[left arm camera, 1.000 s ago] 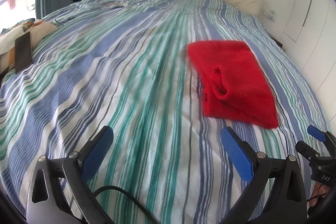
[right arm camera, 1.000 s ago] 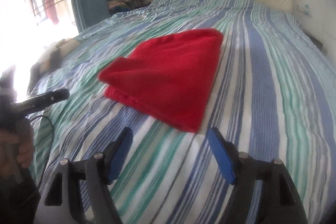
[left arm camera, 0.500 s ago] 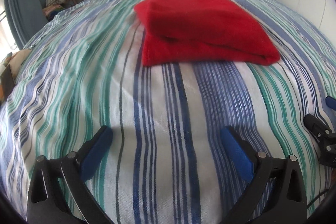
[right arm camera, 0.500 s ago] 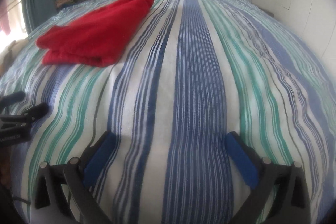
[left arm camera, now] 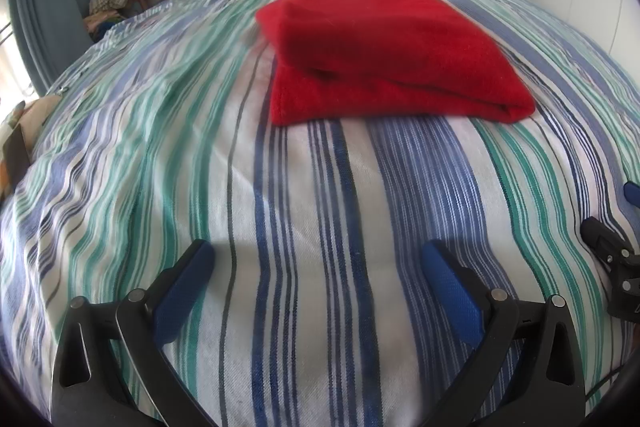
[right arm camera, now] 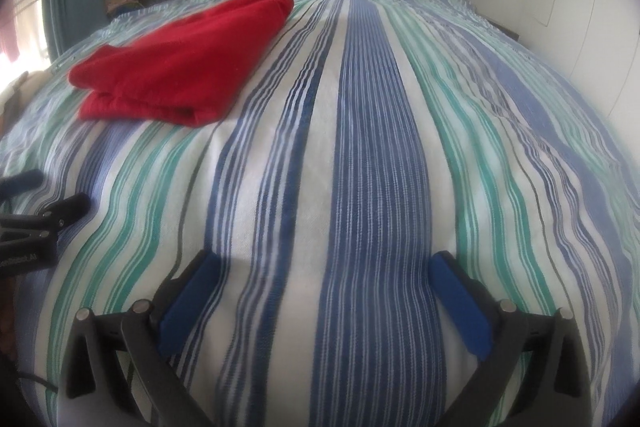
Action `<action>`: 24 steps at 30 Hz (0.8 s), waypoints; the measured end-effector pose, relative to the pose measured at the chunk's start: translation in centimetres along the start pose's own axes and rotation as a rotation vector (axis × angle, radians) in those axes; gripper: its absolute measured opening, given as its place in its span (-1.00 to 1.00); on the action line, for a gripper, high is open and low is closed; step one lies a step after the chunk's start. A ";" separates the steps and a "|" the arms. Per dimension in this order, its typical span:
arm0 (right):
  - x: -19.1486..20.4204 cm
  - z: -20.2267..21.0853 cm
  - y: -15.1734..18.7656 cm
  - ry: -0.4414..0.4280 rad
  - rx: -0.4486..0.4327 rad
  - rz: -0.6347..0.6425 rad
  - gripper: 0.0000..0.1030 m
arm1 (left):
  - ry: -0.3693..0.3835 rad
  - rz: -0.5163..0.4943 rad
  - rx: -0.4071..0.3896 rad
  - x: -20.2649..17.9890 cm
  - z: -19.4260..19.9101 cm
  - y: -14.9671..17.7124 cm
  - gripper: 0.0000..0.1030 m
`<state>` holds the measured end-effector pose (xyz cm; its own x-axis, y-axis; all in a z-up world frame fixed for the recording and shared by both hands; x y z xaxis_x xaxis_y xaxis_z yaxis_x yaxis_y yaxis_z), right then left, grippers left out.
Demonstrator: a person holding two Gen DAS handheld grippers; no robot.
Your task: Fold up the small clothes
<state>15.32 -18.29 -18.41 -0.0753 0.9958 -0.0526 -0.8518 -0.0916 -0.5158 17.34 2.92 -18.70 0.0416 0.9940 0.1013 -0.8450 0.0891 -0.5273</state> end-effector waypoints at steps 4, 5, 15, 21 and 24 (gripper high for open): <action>0.1 0.0 -0.1 0.004 -0.001 0.002 1.00 | 0.000 0.000 0.000 0.0 0.0 0.0 0.99; 0.1 0.0 -0.1 0.004 -0.001 0.002 1.00 | 0.000 0.000 0.000 0.0 0.0 0.0 0.99; -1.3 1.2 -0.7 -0.160 0.007 -0.061 0.99 | 0.369 0.323 -0.075 7.5 4.8 -6.0 0.98; -3.3 2.4 -11.0 -0.518 -0.111 -0.246 0.99 | 0.450 0.341 0.012 9.4 -1.5 -13.8 0.99; -2.0 -1.7 -17.3 -0.642 -0.078 -0.273 0.99 | 0.456 0.322 0.103 7.9 -5.7 -14.5 0.98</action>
<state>31.13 -18.75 -10.85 -0.1760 0.7877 0.5903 -0.8459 0.1857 -0.4999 32.95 9.81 -15.01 -0.0202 0.8987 -0.4382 -0.8997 -0.2075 -0.3840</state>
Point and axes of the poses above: each gripper's, at about its wrist camera, not at the fingertips, and z roughly against the way its jaws point, x to its left, y to its underside, the point moved 6 cm from there along -z, roughly the way its jaws point, and after that the axes turned 6 degrees about x, right-handed, at the moved point
